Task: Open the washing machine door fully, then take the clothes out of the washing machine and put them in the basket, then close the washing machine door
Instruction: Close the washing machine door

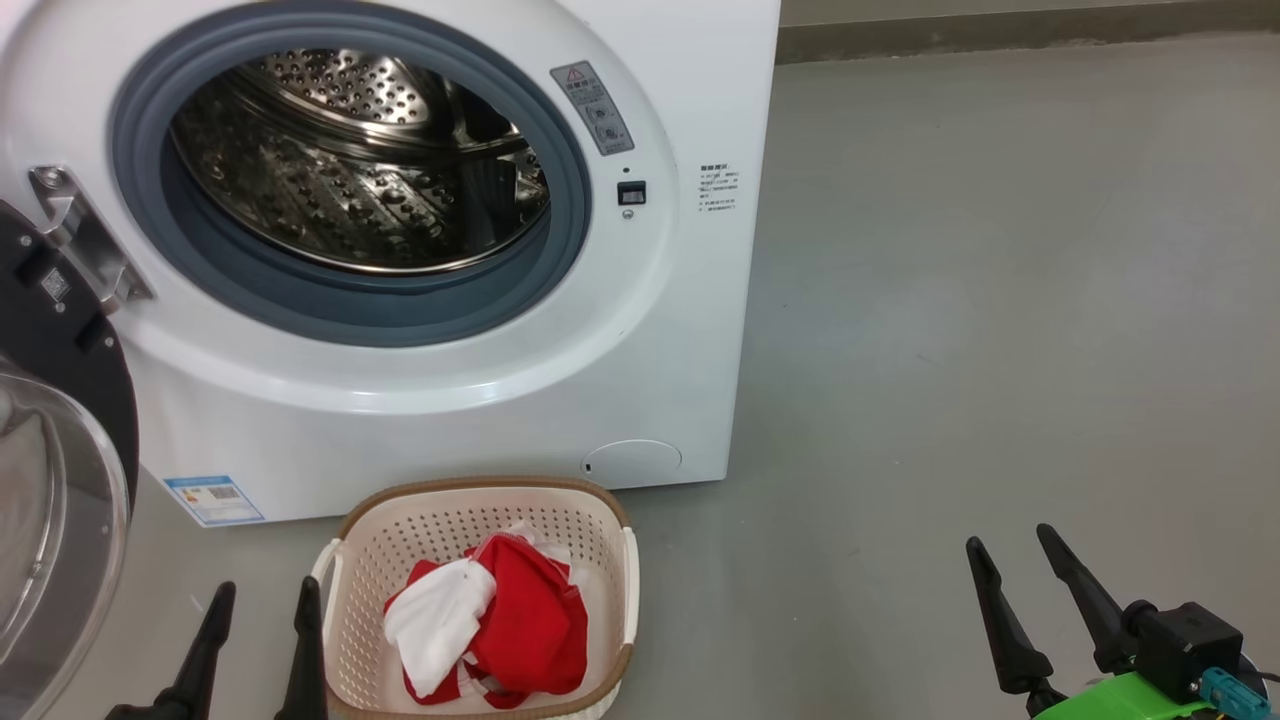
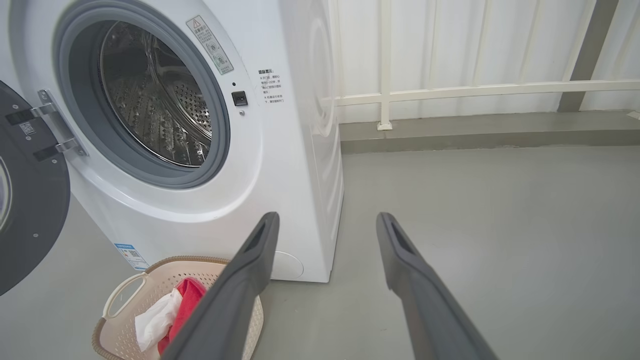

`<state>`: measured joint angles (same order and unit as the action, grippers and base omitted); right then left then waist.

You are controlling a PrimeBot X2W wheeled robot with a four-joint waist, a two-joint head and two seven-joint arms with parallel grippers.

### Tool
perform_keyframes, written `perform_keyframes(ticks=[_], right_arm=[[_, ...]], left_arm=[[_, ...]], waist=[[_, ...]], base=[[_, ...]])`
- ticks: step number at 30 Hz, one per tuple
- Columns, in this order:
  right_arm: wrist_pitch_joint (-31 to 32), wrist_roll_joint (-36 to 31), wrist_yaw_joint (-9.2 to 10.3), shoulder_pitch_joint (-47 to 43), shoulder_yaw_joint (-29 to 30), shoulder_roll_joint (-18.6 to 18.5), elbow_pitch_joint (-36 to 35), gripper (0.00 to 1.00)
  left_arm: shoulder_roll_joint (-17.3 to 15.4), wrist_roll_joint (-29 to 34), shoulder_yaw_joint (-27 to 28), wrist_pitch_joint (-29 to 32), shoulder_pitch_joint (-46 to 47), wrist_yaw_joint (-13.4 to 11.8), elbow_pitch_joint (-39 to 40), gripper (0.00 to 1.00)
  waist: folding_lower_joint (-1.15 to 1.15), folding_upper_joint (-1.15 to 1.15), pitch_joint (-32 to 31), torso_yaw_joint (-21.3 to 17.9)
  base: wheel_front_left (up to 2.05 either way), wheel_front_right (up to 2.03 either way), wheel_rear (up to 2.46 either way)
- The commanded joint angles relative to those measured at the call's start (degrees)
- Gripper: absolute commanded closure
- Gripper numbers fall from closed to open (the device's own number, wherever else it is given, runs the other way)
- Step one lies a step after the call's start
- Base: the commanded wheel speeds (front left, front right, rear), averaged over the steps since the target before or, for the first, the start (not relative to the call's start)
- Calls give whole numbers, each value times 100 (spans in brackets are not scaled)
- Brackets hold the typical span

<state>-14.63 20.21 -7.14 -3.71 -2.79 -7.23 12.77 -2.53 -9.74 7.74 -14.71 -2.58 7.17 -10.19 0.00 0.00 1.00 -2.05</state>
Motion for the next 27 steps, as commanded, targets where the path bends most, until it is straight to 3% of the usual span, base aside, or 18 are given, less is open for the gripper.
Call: perform_keyframes(ticks=[1,11,27], right_arm=[[-37,2,-35,23,-100,-92,-154,0],[-37,1,-35,80,-164,-111,-148,0],[-37,40,-35,331,-469,-269,-51,0]], left_arm=[[-35,-48,178,-29,48,10,156,0],[-35,-225,163,-29,106,-6,9,0],[-35,-427,14,-29,28,-160,-56,0]], waist=[[0,0,1,11],[0,0,62,399],[0,0,97,1841]], base=[[0,0,0],[0,0,0],[0,0,0]])
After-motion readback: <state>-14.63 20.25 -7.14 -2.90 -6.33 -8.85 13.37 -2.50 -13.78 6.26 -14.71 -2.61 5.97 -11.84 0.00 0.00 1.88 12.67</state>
